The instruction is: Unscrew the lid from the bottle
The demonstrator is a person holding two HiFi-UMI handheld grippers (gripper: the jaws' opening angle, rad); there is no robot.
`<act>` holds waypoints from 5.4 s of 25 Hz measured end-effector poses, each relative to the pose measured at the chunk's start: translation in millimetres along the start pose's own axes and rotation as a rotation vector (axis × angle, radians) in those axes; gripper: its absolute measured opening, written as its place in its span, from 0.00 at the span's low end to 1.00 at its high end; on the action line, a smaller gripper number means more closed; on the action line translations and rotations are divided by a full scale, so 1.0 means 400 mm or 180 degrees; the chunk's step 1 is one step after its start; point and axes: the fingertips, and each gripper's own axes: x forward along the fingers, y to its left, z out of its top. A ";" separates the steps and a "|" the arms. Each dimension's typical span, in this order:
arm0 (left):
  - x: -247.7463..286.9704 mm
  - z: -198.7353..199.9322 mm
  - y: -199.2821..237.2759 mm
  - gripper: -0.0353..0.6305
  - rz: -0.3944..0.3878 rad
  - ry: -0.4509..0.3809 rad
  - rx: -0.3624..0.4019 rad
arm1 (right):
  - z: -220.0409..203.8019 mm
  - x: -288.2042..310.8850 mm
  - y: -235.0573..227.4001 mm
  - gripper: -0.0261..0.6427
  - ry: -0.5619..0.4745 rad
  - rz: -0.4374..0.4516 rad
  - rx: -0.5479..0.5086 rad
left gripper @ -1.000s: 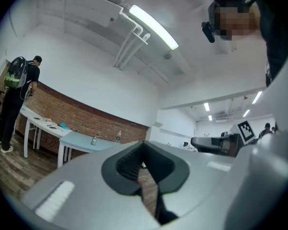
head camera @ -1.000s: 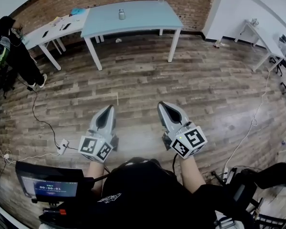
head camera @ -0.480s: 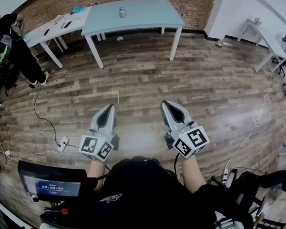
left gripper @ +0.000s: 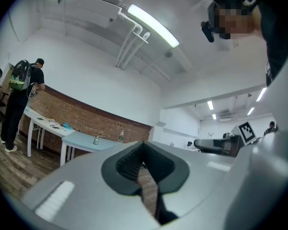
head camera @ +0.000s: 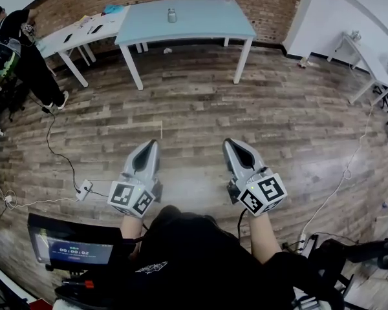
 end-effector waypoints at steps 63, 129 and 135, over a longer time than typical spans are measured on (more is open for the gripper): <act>0.267 0.060 0.353 0.05 -0.0416 0.0047 0.0113 | 0.027 0.430 -0.045 0.04 -0.0127 -0.0260 -0.0068; 0.635 0.013 0.366 0.05 0.0186 0.0065 0.0178 | 0.052 0.617 -0.432 0.04 0.0218 0.0455 0.0100; 0.623 0.006 0.377 0.05 0.0233 0.0084 0.0163 | 0.047 0.618 -0.435 0.04 0.0255 0.0447 0.0099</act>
